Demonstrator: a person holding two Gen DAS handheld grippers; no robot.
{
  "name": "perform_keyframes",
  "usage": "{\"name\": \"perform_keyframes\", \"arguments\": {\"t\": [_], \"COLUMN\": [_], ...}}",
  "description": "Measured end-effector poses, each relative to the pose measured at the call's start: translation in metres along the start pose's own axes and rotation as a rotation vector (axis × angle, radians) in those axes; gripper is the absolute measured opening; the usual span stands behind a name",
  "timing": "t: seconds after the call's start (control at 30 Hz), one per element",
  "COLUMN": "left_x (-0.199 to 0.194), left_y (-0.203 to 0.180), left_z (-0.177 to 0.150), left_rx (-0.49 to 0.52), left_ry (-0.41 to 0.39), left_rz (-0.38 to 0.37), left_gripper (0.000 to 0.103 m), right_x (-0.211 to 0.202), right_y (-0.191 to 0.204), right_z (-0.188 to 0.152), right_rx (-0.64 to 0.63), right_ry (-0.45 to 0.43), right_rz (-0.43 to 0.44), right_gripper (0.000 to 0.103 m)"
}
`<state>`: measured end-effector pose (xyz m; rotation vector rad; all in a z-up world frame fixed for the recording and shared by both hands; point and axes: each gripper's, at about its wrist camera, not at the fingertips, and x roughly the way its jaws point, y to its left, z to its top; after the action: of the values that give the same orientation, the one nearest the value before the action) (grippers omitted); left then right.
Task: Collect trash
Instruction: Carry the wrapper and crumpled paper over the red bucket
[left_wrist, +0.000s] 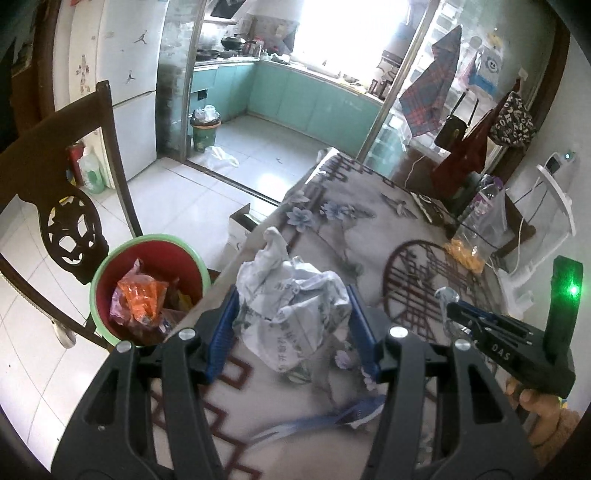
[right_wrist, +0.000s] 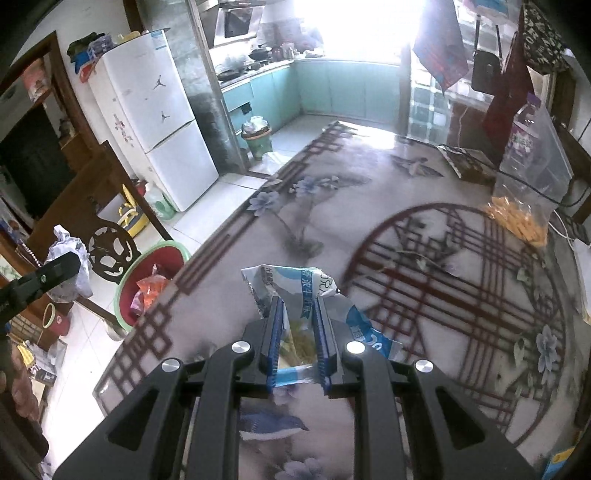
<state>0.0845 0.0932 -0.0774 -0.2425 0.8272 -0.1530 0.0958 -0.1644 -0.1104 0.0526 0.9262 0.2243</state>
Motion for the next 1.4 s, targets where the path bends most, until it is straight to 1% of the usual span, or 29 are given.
{"name": "perform_keyframes", "arguments": {"t": [0.4, 0.8, 1.1, 1.23, 1.4], "left_x": [-0.002, 0.002, 0.015, 0.022, 0.035], "left_y": [0.068, 0.136, 0.181, 0.196, 0.211], "left_z": [0.019, 0.052, 0.073, 0.078, 0.086], "left_rx": [-0.026, -0.018, -0.026, -0.029, -0.036], "left_ry": [-0.001, -0.013, -0.007, 0.005, 0.021], "left_rz": [0.011, 0.009, 0.031, 0.038, 0.043], "left_gripper": [0.054, 0.054, 0.054, 0.054, 0.054], "right_x": [0.029, 0.052, 0.080, 0.105, 0.133], "right_y": [0.068, 0.143, 0.212, 0.238, 0.258], "right_z": [0.019, 0.036, 0.051, 0.055, 0.061], "right_rx": [-0.032, -0.049, -0.127, -0.156, -0.157], "right_ry": [0.012, -0.004, 0.009, 0.042, 0.085], "right_rz": [0.003, 0.018, 0.088, 0.137, 0.173], "right_gripper": [0.017, 0.017, 0.017, 0.017, 0.017]}}
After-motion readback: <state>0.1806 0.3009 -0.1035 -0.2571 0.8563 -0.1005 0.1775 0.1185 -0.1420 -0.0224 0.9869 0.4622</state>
